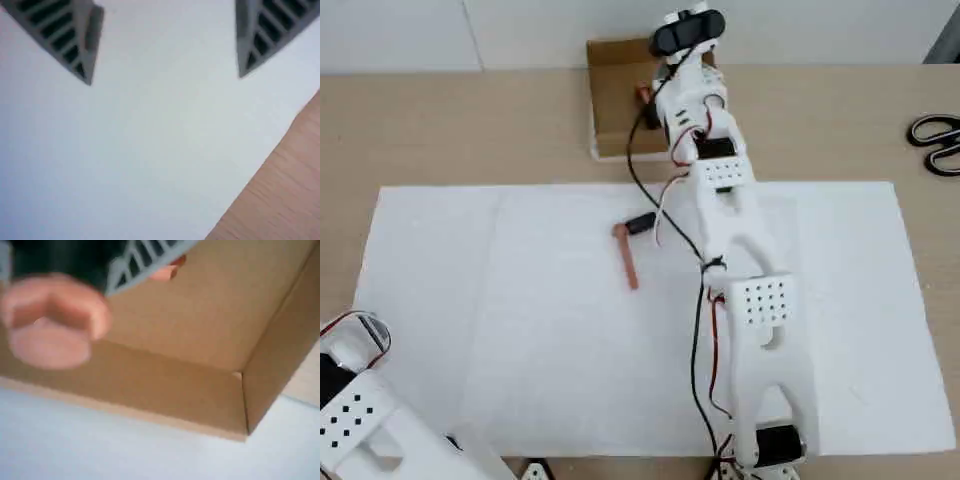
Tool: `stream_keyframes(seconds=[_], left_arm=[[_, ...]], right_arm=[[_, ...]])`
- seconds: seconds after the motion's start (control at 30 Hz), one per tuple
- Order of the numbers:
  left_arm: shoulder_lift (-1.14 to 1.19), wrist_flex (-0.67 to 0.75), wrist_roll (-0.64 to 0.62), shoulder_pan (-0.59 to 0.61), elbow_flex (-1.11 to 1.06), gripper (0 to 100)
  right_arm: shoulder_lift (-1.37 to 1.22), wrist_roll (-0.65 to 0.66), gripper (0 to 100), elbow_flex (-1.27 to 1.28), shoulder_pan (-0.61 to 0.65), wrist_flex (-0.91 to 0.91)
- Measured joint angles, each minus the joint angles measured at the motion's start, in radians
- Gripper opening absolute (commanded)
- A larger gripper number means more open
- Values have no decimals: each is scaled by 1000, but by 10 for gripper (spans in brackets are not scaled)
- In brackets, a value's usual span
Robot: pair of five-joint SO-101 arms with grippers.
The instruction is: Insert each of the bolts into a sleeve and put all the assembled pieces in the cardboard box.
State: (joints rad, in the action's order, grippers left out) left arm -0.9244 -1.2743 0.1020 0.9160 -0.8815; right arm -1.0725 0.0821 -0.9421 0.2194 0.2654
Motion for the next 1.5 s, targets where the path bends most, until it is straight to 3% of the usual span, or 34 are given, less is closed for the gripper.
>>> stream_keyframes(seconds=[0.27,0.67,1.03,1.2,1.5], left_arm=[[0,0,0,0,0,182],[0,0,0,0,0,182],[0,-11,0,-3,0,182],[0,-80,0,-87,0,182],[0,-98,-3,-258,0,182]], right_arm=[[-9,0,184,-11,3,48],[-8,0,188,-178,2,172],[-3,0,188,-664,17,680],[18,0,188,-692,34,945],[299,-71,188,-701,52,1367]])
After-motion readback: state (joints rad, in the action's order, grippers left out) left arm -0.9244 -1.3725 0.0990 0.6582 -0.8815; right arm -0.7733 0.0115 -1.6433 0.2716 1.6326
